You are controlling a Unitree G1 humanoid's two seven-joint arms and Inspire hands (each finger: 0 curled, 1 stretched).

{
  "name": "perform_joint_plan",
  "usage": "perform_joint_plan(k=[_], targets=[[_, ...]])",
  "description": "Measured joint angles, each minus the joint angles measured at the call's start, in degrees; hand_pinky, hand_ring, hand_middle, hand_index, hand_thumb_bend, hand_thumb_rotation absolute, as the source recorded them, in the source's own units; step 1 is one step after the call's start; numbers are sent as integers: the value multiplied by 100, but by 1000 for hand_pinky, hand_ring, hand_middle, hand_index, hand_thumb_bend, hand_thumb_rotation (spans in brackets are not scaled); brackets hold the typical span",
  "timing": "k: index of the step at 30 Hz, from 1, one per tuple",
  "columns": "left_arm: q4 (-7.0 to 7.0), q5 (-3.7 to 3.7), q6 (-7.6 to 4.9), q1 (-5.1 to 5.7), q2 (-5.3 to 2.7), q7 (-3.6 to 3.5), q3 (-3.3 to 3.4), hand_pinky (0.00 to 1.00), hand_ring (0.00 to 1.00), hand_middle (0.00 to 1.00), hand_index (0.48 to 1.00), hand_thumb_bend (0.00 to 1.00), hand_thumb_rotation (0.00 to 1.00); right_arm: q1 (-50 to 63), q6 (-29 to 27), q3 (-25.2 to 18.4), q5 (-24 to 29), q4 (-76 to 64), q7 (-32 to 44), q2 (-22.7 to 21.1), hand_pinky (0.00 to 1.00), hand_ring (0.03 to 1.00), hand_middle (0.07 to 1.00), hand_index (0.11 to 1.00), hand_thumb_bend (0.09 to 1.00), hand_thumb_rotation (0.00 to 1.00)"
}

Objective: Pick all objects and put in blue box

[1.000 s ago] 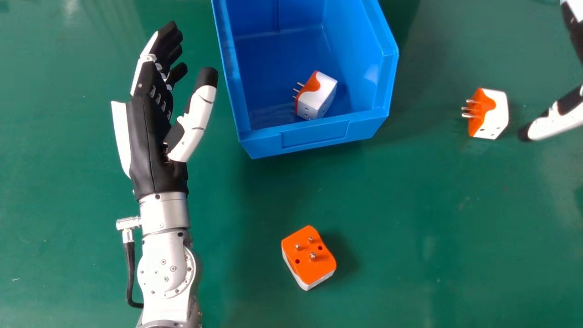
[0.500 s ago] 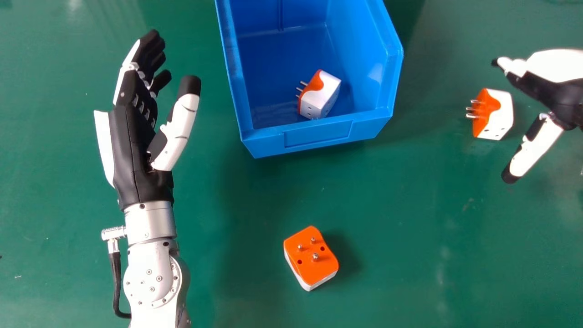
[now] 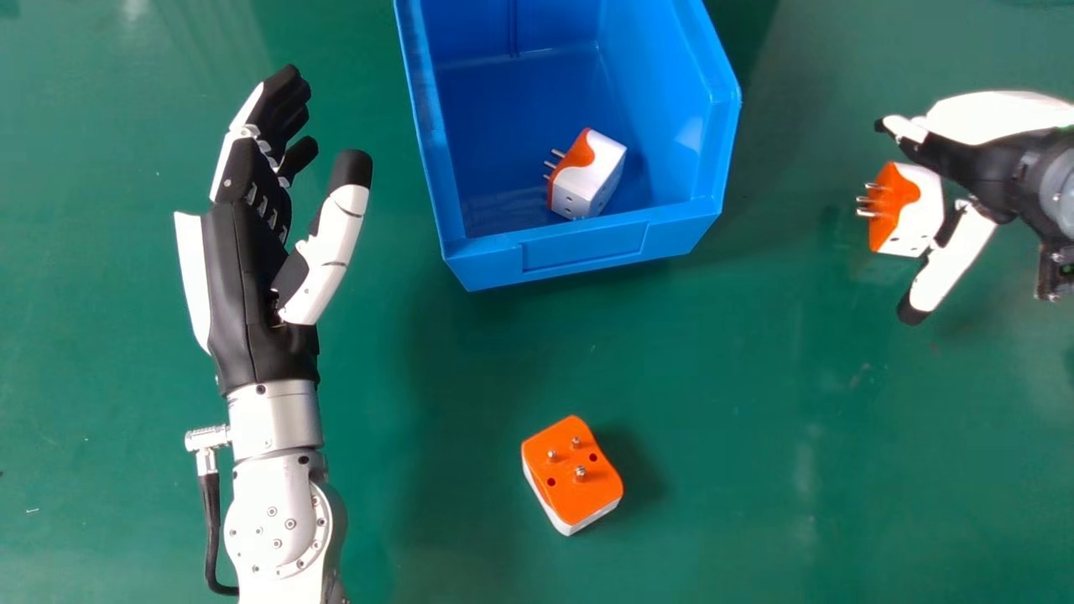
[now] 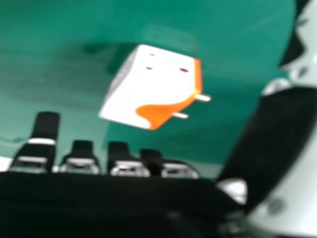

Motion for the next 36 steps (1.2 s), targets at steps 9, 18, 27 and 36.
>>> perform_joint_plan(k=[9, 18, 27, 36], targets=[[0, 26, -5, 41, 10, 3, 3, 838, 860, 847, 812, 661, 492, -107, -371, 20, 30, 460, -499, 46, 811, 998, 1000, 1000, 988, 315], [0, 50, -9, 43, 11, 21, 11, 830, 855, 844, 811, 670, 492, -270, -671, 308, -32, 975, -927, 139, 799, 981, 1000, 1000, 966, 315], [1, 87, -9, 49, 22, 32, 9, 830, 856, 847, 811, 672, 504, -274, -792, 498, -44, 1138, -1193, 152, 773, 945, 996, 987, 938, 273], [44, 89, -15, 48, 28, 39, 10, 825, 854, 846, 812, 676, 505, -341, -782, 718, -239, 1324, -1245, 179, 765, 928, 981, 969, 909, 228]])
